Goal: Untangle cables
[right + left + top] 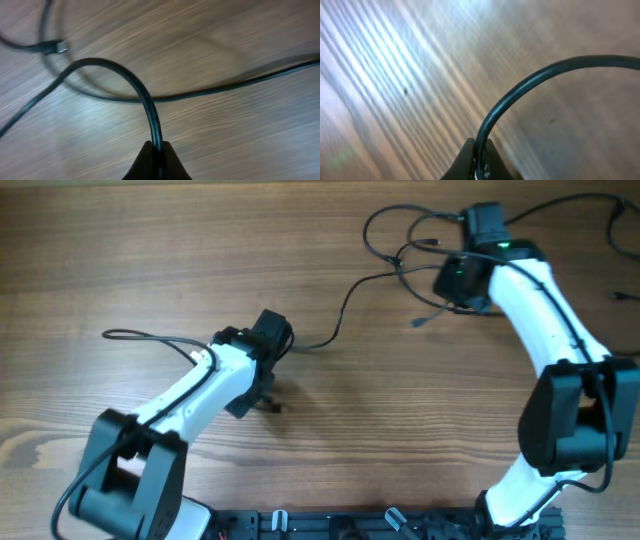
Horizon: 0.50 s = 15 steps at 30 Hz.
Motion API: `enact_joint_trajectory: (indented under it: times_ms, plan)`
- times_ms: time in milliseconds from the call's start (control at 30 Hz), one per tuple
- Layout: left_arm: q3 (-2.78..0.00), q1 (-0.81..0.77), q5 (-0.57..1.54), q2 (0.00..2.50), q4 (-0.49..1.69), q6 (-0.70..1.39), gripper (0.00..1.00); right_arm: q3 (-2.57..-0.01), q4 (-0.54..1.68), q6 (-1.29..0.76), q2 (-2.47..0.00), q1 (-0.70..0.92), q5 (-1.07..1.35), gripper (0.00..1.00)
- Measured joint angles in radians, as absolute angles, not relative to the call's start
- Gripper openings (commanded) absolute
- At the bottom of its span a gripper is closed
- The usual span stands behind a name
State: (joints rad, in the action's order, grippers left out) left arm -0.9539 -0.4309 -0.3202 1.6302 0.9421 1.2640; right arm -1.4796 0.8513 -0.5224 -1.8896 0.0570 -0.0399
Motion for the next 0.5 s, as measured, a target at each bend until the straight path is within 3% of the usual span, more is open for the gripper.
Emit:
enact_joint_trajectory:
  times_ms: [233,500]
  plan:
    - [-0.952,-0.454,-0.374,1.619,0.687,0.965,0.04,-1.480,0.901,-0.274,-1.890,-0.093,-0.076,0.04]
    - [-0.952,-0.564,-0.350,1.619,0.628,0.763,0.04,-1.480,0.928,-0.154,-1.890,-0.279,-0.166,0.04]
